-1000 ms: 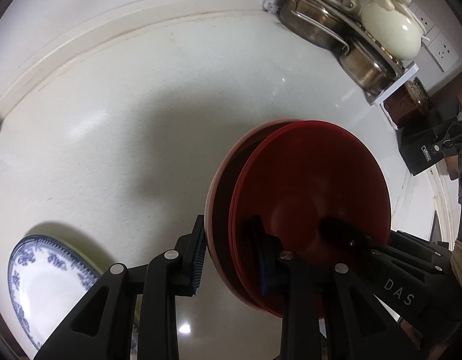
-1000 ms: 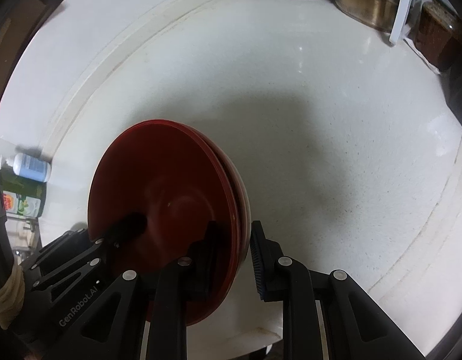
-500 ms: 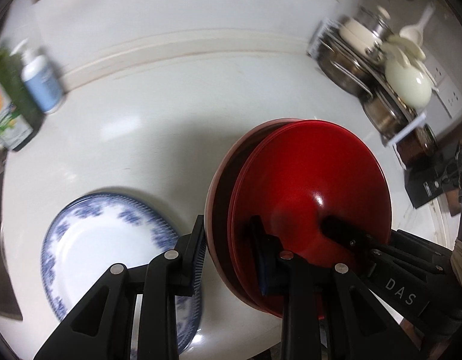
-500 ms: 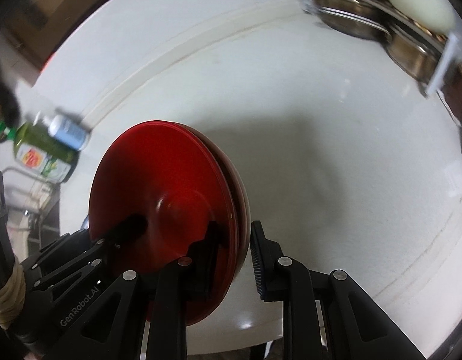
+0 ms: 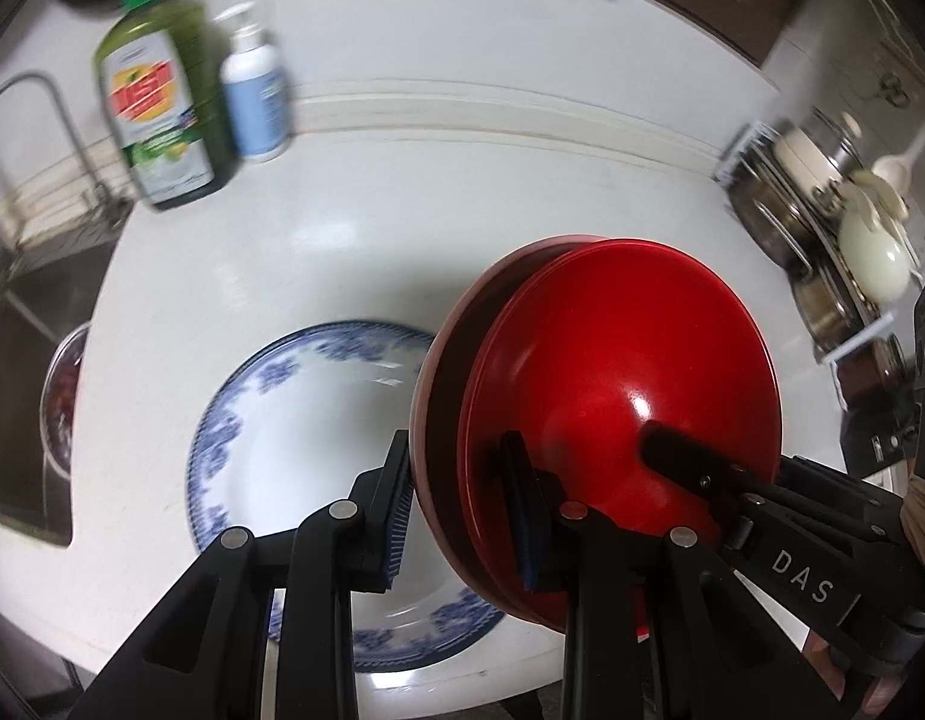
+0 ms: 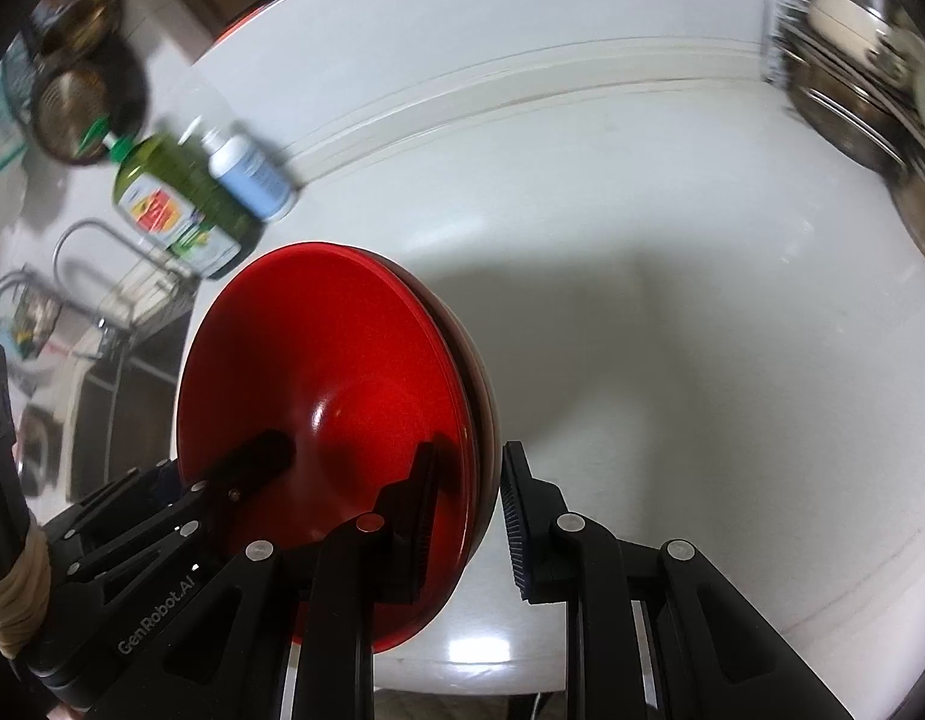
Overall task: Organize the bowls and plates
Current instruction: 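Lift and carry the nested bowls over the blue-floral plate stack, then lower the nested bowls onto the plate stack and open both grippers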
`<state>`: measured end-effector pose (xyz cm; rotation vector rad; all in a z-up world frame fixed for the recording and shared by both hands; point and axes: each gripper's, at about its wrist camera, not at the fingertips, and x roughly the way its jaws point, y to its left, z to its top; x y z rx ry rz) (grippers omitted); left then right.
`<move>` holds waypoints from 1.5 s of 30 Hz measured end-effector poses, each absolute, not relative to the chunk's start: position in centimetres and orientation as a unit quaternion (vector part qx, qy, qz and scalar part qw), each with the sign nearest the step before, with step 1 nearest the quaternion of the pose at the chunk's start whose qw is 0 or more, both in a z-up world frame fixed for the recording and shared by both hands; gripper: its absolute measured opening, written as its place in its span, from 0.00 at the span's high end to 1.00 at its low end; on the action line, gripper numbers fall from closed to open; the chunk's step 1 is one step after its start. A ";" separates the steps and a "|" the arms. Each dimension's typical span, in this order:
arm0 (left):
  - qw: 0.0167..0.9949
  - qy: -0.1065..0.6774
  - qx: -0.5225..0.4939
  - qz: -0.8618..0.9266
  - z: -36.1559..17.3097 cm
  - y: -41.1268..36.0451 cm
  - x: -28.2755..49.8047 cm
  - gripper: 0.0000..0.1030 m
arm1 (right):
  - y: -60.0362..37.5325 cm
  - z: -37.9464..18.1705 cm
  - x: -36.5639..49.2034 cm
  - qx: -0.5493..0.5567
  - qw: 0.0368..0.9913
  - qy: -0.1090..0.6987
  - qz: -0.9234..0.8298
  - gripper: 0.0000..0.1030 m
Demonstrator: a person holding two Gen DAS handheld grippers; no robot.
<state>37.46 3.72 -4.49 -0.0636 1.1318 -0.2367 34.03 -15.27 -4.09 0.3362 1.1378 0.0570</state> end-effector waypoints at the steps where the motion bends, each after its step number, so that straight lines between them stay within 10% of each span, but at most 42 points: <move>1: 0.837 0.536 -0.034 -0.105 -4.7 4.4 37.2 0.72 | -14.7 -4.1 34.2 0.155 0.828 0.538 0.032 0.78; 45: 0.805 0.587 -0.081 -0.038 -11.1 12.5 38.6 0.72 | -3.9 -10.7 39.1 0.102 0.771 0.619 0.112 0.78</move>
